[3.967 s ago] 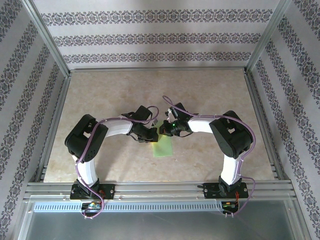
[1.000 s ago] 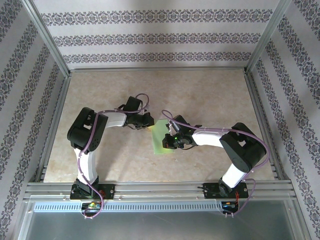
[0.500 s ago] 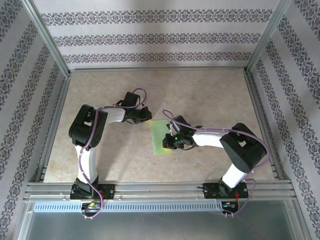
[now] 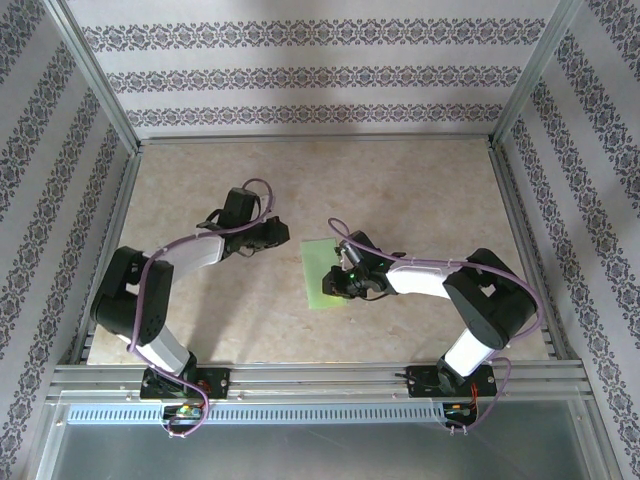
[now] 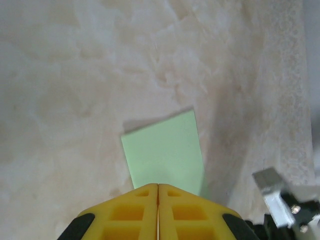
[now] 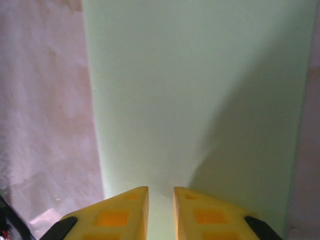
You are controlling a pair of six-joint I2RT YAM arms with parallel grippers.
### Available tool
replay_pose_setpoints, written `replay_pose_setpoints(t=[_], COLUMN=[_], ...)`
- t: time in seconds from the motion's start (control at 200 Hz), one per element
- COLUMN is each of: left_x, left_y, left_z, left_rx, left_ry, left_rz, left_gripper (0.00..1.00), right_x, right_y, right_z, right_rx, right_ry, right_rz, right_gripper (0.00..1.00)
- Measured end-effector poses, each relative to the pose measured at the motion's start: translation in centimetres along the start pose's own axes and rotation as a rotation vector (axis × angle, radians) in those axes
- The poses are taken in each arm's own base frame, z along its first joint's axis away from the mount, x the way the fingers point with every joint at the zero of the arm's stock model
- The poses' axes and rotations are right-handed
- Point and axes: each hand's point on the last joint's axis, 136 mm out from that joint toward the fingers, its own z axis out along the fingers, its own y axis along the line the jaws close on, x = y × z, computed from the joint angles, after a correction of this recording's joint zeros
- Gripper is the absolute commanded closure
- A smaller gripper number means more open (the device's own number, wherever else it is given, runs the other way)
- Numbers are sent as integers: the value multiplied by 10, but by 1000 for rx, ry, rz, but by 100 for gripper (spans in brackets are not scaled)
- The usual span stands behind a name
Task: Fold a paper plane with a square sheet of paper (fold left side to right side)
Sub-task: First fold the square sheet of paper in half at the center of the table, then fold the triangle a second time at the center of the table.
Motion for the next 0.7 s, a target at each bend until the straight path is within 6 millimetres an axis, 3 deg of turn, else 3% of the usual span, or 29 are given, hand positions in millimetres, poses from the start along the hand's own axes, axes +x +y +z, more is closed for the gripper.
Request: replay_pose_setpoints(t=[0.175,0.305,0.485,0.7], left_x=[47,76,96,101], left_y=[1,0,-4,1], left_z=[4,10,23,44], left_rx=[-27,-43,-40,-60], left_ry=[108,180,241,286], left_rz=[-55,-84,-108,-131], left_gripper=[91,91,91,91], right_x=[-24,-42,-66,-56], right_y=[34,46,28,-3], right_z=[-21,-44,-71,-78], right_rx=[-59,-82,-77,-59], right_ry=[-69,-151,-245,-249], right_rz=[-57,-91,-47,4], right_gripper=[62,55,43,22])
